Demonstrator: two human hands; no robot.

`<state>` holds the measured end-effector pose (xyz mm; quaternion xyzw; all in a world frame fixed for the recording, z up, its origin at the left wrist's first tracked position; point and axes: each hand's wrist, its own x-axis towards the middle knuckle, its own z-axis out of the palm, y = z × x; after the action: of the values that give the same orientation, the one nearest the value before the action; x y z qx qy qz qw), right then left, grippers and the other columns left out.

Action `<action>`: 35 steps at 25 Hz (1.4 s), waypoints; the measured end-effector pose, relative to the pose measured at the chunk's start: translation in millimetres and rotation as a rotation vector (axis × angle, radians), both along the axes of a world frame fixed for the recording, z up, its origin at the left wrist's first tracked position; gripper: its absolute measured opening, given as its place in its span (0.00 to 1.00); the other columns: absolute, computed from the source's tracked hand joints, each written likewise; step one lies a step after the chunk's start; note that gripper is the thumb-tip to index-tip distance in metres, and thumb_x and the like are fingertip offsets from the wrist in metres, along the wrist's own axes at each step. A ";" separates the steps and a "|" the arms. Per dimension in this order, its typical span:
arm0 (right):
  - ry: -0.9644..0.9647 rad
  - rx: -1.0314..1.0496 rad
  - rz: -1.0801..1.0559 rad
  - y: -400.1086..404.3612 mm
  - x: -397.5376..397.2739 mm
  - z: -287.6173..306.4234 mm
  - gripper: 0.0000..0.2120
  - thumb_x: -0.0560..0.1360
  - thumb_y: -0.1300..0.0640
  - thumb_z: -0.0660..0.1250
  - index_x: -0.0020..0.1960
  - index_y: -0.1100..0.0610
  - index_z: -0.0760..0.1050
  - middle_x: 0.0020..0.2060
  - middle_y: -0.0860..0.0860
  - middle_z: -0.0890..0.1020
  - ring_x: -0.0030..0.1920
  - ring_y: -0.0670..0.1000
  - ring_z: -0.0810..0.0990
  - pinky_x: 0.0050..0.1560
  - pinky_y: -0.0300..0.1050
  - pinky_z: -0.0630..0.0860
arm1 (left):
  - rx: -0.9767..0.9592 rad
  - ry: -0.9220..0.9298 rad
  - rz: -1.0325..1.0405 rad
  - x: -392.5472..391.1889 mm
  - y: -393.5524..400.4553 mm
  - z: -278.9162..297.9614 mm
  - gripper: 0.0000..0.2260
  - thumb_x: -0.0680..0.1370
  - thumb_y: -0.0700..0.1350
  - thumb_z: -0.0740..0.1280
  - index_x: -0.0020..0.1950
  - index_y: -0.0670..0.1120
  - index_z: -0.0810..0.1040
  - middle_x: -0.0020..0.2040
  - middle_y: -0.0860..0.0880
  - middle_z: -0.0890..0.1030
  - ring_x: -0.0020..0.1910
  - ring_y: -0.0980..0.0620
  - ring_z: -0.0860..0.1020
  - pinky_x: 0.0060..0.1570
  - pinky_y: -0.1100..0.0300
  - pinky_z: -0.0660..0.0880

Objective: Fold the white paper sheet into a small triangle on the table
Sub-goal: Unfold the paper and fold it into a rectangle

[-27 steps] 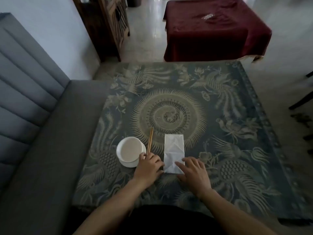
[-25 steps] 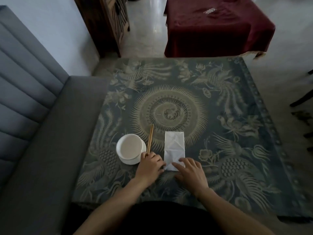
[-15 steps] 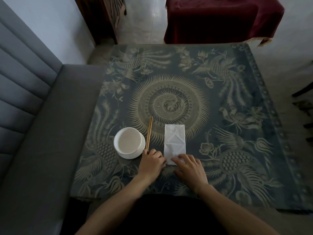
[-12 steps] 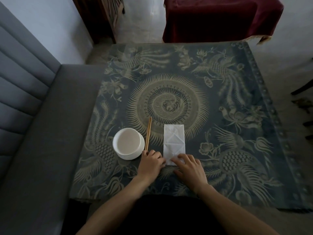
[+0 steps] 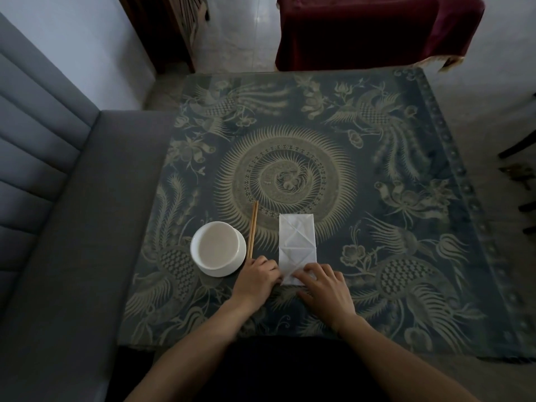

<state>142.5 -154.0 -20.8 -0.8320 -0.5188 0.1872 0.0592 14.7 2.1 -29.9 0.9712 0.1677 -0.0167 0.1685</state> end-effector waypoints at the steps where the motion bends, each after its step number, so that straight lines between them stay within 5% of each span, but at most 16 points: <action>1: 0.003 0.005 -0.005 0.3 0.0 -0.1 0.19 0.74 0.44 0.68 0.64 0.43 0.73 0.60 0.48 0.75 0.60 0.54 0.72 0.55 0.52 0.70 | -0.005 0.006 -0.003 0.7 1.0 0.0 0.03 0.76 0.43 0.70 0.45 0.46 0.83 0.45 0.48 0.81 0.48 0.44 0.75 0.45 0.50 0.71; 11: -0.014 0.018 -0.018 1.1 -0.4 0.4 0.18 0.73 0.44 0.69 0.62 0.43 0.75 0.58 0.48 0.76 0.57 0.54 0.74 0.54 0.52 0.71 | -0.034 -0.016 -0.055 -3.4 4.7 5.6 0.05 0.77 0.45 0.70 0.50 0.45 0.83 0.49 0.49 0.80 0.50 0.47 0.75 0.44 0.52 0.73; 19: -0.006 0.015 -0.022 0.6 0.7 -1.6 0.17 0.74 0.42 0.67 0.62 0.41 0.74 0.59 0.46 0.75 0.59 0.53 0.72 0.55 0.51 0.70 | 0.052 -0.069 -0.108 -2.8 -1.3 6.6 0.04 0.70 0.40 0.77 0.40 0.44 0.83 0.41 0.48 0.82 0.42 0.45 0.79 0.35 0.54 0.74; 26: -0.008 0.019 -0.010 1.6 0.7 -2.7 0.18 0.74 0.41 0.66 0.63 0.41 0.74 0.60 0.46 0.75 0.60 0.52 0.71 0.57 0.51 0.68 | 0.034 -0.048 -0.078 1.6 0.6 4.8 0.02 0.74 0.37 0.72 0.44 0.43 0.81 0.43 0.46 0.80 0.43 0.44 0.77 0.36 0.52 0.72; 31: -0.050 0.135 -0.017 11.1 1.1 6.2 0.20 0.69 0.40 0.73 0.57 0.49 0.79 0.49 0.50 0.80 0.48 0.55 0.77 0.46 0.52 0.74 | 0.110 -0.120 -0.176 11.9 2.4 16.4 0.05 0.71 0.38 0.75 0.44 0.44 0.81 0.43 0.46 0.80 0.43 0.45 0.78 0.35 0.55 0.73; 35: -0.062 0.133 -0.026 24.9 2.2 14.0 0.18 0.71 0.45 0.73 0.58 0.52 0.78 0.49 0.51 0.79 0.48 0.55 0.77 0.45 0.51 0.74 | 0.146 -0.189 -0.217 22.2 -0.8 27.6 0.03 0.74 0.38 0.71 0.47 0.42 0.81 0.46 0.45 0.81 0.45 0.46 0.78 0.37 0.54 0.76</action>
<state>144.6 -129.2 -6.8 -0.8382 -0.5210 0.1255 0.1007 36.9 1.3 -2.3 0.9905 0.0459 0.0688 0.1098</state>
